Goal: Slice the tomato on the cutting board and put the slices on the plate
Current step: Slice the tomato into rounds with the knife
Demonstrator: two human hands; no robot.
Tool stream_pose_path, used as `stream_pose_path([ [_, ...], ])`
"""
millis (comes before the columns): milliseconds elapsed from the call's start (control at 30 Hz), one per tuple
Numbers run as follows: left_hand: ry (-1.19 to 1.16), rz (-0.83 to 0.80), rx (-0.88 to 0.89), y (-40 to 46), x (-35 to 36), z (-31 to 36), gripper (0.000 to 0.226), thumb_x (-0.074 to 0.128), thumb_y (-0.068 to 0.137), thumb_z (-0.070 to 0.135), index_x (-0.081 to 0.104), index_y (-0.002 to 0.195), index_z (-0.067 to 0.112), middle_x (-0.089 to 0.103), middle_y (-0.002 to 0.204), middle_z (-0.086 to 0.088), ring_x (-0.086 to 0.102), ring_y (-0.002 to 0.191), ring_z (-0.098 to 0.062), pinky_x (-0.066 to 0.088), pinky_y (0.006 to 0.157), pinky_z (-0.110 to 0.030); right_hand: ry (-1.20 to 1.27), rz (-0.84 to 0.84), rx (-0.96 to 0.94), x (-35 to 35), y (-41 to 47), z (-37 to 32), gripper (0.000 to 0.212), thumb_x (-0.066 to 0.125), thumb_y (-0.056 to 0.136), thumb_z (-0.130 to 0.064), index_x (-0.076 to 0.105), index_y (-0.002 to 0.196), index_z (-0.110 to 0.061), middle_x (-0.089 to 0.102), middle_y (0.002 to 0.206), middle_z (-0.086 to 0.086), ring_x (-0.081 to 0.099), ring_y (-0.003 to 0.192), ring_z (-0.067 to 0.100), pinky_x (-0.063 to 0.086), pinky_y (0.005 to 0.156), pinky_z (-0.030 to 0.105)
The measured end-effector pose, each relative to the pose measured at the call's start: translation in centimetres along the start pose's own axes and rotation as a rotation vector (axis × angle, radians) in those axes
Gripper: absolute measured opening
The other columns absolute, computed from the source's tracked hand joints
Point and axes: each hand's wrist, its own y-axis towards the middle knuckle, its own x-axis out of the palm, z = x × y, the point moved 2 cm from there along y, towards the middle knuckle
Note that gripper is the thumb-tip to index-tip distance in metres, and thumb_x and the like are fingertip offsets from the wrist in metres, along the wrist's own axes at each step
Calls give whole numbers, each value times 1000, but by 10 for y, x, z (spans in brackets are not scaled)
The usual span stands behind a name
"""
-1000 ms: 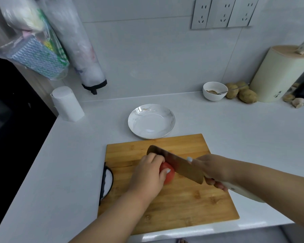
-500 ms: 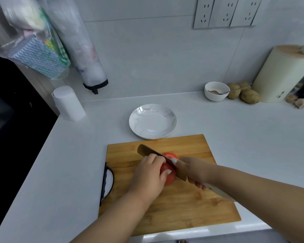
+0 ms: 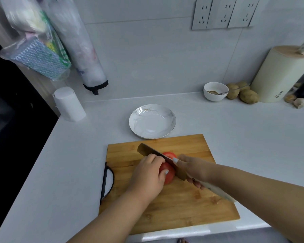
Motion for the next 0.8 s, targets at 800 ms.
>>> stream_pose_path([
  [800, 12, -20, -16, -3, -4, 4, 28, 55, 90, 35, 50, 117, 30, 50, 118, 12, 45, 108, -7, 41, 89, -20, 84, 124, -8, -31, -59, -4, 59, 39, 95, -58, 56, 107, -3, 45, 56, 4, 34, 39, 14, 29, 44, 24],
])
